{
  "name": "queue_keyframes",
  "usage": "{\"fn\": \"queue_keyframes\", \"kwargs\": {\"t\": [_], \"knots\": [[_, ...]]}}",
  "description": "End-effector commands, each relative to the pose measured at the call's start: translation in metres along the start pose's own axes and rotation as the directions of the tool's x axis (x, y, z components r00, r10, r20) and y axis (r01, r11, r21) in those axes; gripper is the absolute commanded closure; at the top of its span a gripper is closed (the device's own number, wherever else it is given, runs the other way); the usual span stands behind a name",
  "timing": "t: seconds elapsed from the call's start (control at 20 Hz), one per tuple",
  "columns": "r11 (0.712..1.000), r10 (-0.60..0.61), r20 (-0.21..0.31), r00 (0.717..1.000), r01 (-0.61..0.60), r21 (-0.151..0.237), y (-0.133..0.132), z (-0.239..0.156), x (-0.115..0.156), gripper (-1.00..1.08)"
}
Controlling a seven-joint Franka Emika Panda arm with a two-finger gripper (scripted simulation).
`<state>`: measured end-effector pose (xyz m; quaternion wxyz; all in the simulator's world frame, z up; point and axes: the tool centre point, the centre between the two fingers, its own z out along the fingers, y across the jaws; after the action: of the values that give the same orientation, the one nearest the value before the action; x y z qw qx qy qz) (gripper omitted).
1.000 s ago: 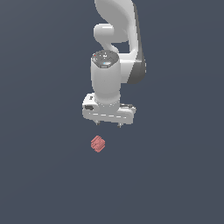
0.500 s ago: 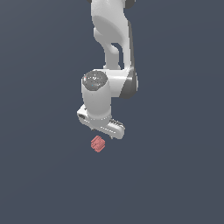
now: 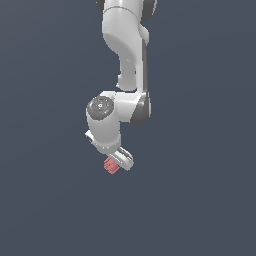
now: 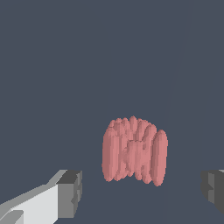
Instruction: Pick up the object and move it to a goal position.
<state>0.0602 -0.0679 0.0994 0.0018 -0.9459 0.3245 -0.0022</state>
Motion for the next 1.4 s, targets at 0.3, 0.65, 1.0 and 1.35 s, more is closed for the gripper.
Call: {"fn": "queue_keyframes", "kwargs": {"t": [0.3, 0.65, 1.0, 1.35], "knots": [[0.999, 0.047, 0.003, 0.999, -0.047, -0.005, 0.003, 0.008, 0.004, -0.92], [0.999, 0.049, 0.003, 0.999, -0.049, -0.005, 0.004, 0.027, 0.004, -0.92], [0.999, 0.052, 0.003, 0.999, -0.052, -0.005, 0.004, 0.057, 0.004, -0.92], [0.999, 0.052, 0.003, 0.999, -0.052, -0.005, 0.003, 0.059, 0.005, 1.08]]}}
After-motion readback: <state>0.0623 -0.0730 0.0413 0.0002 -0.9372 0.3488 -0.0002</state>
